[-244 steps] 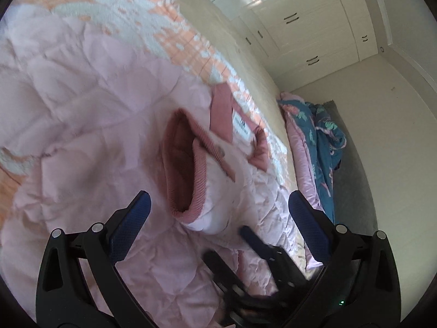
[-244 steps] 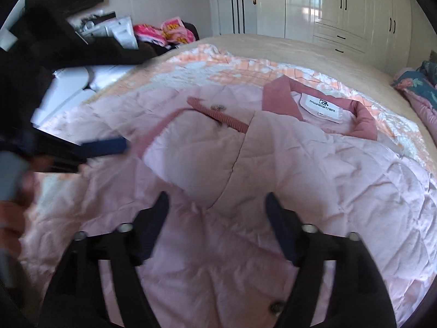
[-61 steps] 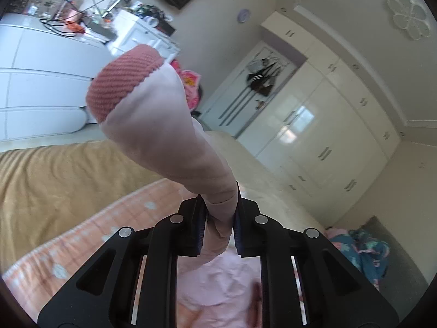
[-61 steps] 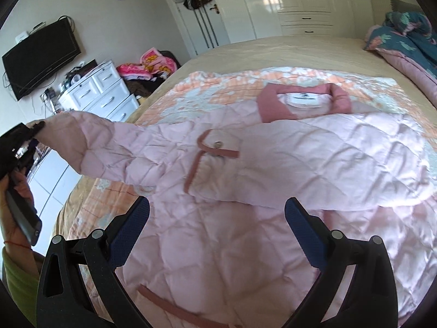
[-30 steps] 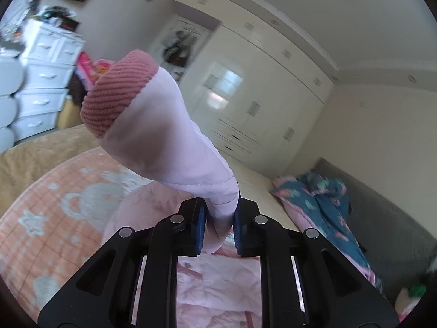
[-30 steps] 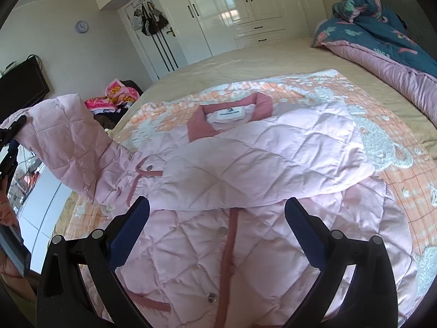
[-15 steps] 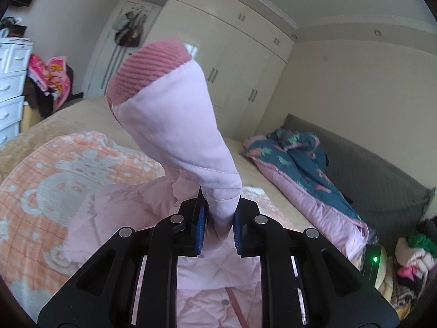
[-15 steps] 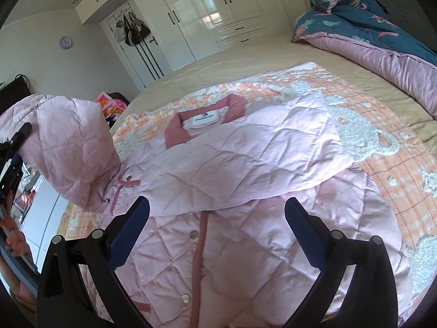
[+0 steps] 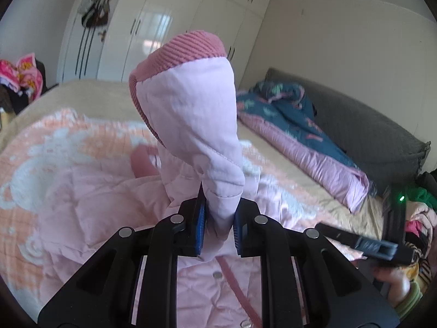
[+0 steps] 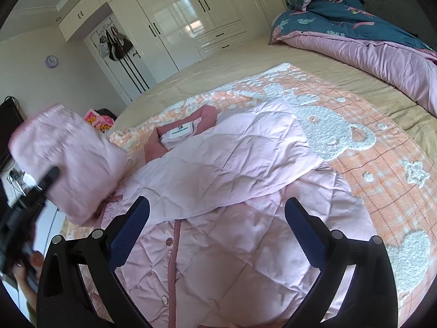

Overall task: Fold large clothes
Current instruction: 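Carry the sleeve across the jacket front with the left tool, then lower the sleeve onto the jacket and open the left tool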

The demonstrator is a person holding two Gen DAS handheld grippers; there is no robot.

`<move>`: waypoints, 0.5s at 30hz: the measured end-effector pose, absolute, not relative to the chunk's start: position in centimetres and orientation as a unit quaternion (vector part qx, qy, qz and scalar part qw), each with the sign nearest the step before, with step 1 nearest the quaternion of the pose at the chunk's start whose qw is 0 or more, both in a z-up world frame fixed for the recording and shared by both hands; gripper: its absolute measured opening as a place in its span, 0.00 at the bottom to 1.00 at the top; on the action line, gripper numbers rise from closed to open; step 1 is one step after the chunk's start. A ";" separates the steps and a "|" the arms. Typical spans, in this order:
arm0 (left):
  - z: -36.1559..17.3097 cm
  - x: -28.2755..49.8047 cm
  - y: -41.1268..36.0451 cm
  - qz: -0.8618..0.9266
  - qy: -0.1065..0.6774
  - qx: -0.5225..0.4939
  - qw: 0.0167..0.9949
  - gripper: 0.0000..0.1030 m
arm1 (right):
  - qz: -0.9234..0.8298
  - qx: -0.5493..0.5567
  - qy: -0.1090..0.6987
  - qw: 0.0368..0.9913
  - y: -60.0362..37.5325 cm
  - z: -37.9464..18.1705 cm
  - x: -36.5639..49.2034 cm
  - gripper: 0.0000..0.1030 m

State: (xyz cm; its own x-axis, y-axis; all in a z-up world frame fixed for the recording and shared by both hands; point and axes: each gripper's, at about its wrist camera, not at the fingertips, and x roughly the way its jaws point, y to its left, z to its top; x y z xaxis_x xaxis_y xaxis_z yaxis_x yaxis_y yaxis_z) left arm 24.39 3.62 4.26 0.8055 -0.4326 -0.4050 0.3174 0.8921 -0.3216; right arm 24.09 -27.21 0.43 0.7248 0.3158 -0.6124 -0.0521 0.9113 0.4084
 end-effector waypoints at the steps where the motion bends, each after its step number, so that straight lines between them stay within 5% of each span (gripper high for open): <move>1: 4.3 24.2 3.2 -0.199 0.244 -0.116 0.942 0.09 | 0.099 0.185 0.356 0.911 -27.5 0.4 24.0 0.96; 15: -0.6 24.9 -2.1 -0.212 0.318 -0.027 0.924 0.09 | 0.070 0.216 0.351 0.908 -30.8 -0.2 23.5 0.96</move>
